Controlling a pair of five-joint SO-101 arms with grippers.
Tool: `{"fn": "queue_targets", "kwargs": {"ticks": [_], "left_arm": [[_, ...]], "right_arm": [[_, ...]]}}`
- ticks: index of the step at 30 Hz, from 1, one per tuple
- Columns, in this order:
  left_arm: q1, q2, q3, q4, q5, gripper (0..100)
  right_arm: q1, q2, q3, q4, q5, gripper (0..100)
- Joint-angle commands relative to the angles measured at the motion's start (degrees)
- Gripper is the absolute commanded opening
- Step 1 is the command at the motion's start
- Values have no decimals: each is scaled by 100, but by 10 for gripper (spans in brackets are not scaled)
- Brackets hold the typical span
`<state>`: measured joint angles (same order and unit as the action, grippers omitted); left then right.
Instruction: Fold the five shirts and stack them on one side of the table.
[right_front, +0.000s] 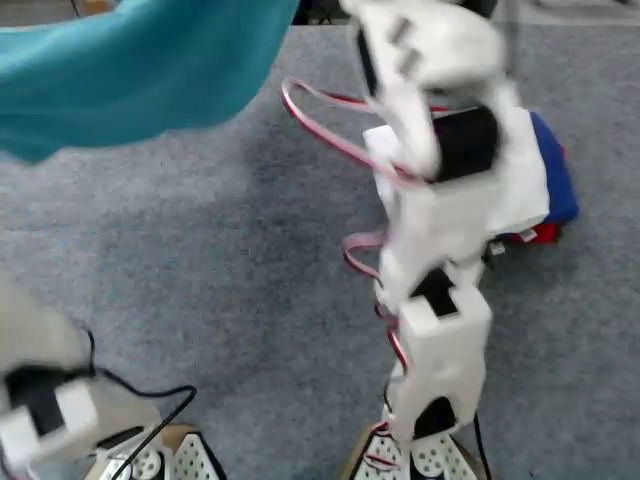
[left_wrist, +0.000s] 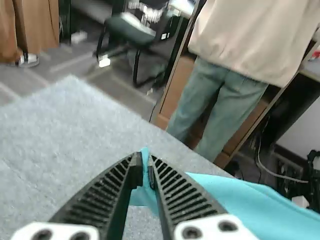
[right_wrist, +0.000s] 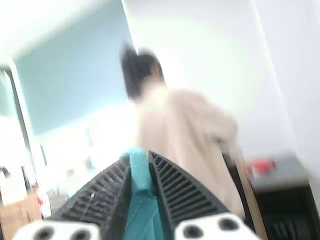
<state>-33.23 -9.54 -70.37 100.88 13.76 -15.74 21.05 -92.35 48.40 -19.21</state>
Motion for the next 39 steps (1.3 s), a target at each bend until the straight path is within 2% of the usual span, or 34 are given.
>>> {"fn": "queue_targets", "kwargs": {"ticks": [1, 4, 7, 12, 16, 18, 20, 22, 26, 28, 30, 33, 39], "left_arm": [[145, -1503, 892, 0, -202, 29], [119, -2541, 1798, 0, -316, 29], [110, -3402, 2677, 0, -475, 29], [101, -4607, 4075, 0, -756, 29], [119, -5231, 5534, -35, -774, 29], [119, -5257, 6475, -325, -738, 29], [119, -5257, 7591, -1090, -730, 29], [119, -5257, 8760, -2242, -730, 29], [127, -5020, 10862, -5345, -730, 29], [127, -4571, 11407, -6927, -721, 29], [127, -3921, 11442, -8088, -721, 29], [136, -2787, 10800, -8782, -721, 29], [171, -589, 8637, -8343, -721, 29]], "right_arm": [[-105, -1358, -40, 440, 0, 15], [-316, -2211, 532, 1257, 0, 15], [-448, -2897, 1262, 1626, -26, 15], [-607, -3565, 2695, 1662, -35, 15], [-615, -3459, 4057, 1538, -149, 15], [-598, -3240, 4857, 1187, -334, 15], [-589, -2932, 5657, 589, -360, 15], [-580, -2536, 6413, -264, -369, 15], [-571, -1569, 7327, -2224, -360, 15], [-563, -1015, 7319, -3121, -352, 15], [-563, -470, 6993, -3560, -352, 15], [-563, 295, 6053, -3420, -360, 15], [-440, 1798, 3565, -2567, -360, 15]]}}
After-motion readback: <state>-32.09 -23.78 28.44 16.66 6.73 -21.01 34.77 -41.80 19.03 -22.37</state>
